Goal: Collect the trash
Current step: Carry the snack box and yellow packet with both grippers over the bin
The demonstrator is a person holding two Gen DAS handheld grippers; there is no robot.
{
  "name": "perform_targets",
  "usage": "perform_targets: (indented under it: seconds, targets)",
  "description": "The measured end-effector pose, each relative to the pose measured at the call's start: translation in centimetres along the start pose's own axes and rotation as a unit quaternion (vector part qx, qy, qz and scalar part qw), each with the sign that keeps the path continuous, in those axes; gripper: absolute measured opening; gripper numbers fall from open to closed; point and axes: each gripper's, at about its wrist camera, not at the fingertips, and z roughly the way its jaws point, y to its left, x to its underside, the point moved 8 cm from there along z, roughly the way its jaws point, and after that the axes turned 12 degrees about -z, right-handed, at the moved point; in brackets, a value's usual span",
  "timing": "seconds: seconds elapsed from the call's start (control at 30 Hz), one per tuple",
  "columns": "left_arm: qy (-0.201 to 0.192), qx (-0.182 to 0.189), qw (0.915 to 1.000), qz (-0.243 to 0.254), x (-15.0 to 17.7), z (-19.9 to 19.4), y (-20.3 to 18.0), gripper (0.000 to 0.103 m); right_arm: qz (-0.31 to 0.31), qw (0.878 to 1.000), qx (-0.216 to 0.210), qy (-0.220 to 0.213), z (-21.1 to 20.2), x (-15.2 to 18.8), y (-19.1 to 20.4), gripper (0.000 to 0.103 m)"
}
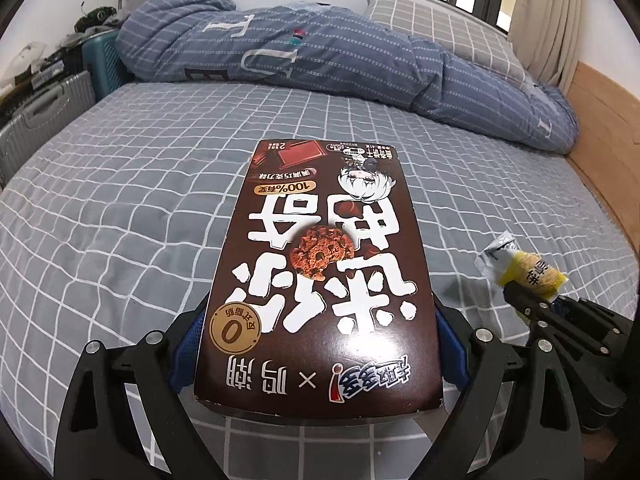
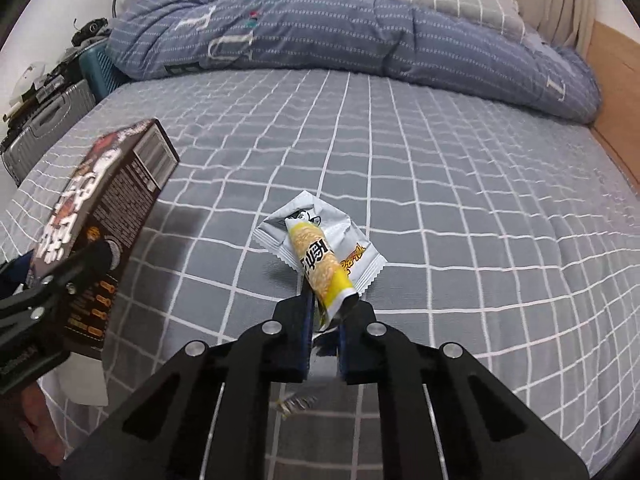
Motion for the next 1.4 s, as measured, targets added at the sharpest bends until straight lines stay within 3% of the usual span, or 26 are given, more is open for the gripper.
perform_targets:
  seconds: [0.47,1.4]
  targets:
    - [-0.021,0.005,0.9995,0.024,1.1,-5.0,0.2,0.089,-0.009,0.999,0.015,-0.039,-6.3,0.3,0.7,0.009]
    - [-0.022,0.020,0.9990,0.033,7.2,-12.5,0.2,0.089,-0.007,0.998,0.018,-0.061,-15.6,4.9,2.4,0.009]
